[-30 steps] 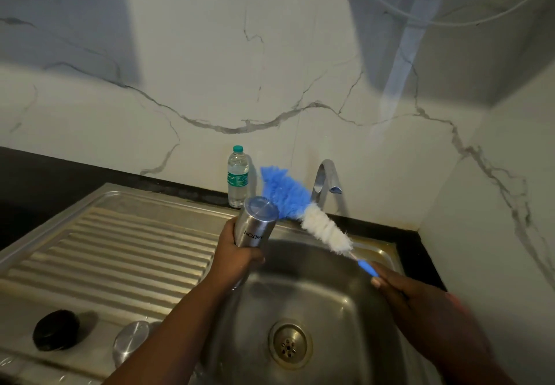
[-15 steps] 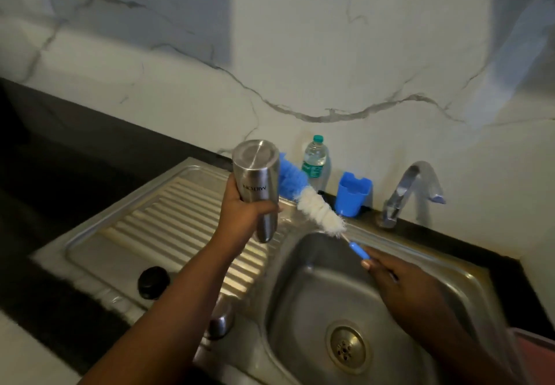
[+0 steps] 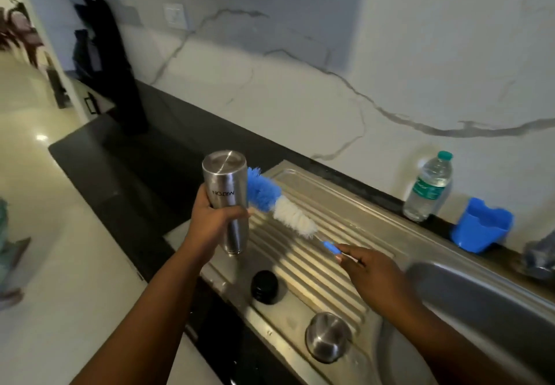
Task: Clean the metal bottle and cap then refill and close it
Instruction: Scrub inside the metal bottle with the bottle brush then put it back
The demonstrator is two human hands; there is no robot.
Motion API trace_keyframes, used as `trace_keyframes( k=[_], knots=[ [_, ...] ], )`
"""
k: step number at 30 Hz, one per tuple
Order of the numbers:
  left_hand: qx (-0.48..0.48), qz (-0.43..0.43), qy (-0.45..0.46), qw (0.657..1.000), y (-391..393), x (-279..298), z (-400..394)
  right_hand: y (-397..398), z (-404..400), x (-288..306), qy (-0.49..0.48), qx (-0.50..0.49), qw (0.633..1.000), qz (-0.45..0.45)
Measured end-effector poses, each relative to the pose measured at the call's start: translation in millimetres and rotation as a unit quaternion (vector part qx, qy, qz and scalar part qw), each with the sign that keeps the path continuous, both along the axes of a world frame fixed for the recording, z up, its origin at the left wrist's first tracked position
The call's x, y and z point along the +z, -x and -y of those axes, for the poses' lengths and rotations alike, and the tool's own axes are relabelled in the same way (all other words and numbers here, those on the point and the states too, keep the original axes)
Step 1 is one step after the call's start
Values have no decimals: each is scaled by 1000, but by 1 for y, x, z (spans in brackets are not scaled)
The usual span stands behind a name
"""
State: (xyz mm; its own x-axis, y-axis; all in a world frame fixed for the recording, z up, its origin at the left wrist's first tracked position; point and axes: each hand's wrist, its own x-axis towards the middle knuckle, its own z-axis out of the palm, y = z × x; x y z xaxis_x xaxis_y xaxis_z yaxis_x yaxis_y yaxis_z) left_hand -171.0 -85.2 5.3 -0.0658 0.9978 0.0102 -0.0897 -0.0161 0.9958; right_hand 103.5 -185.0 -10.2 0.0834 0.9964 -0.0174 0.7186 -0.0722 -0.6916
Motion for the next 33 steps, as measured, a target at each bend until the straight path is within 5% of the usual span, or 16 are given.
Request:
trace_keyframes(
  k=[21,26,29,33],
  knots=[
    [23,-54,-33,998,22,-37,8,17,-35,-12,23,17,1000,11],
    [149,-141,-308,929,-3,13,21,-11,-25,31,11,-36,998,-49],
    [118,-177,-449,868,-46,51,23,-52,-14,79,-40,-105,993,-47],
    [12,-244,-494,835,-123,71,22,-127,17,156,-54,-176,978,92]
  ],
)
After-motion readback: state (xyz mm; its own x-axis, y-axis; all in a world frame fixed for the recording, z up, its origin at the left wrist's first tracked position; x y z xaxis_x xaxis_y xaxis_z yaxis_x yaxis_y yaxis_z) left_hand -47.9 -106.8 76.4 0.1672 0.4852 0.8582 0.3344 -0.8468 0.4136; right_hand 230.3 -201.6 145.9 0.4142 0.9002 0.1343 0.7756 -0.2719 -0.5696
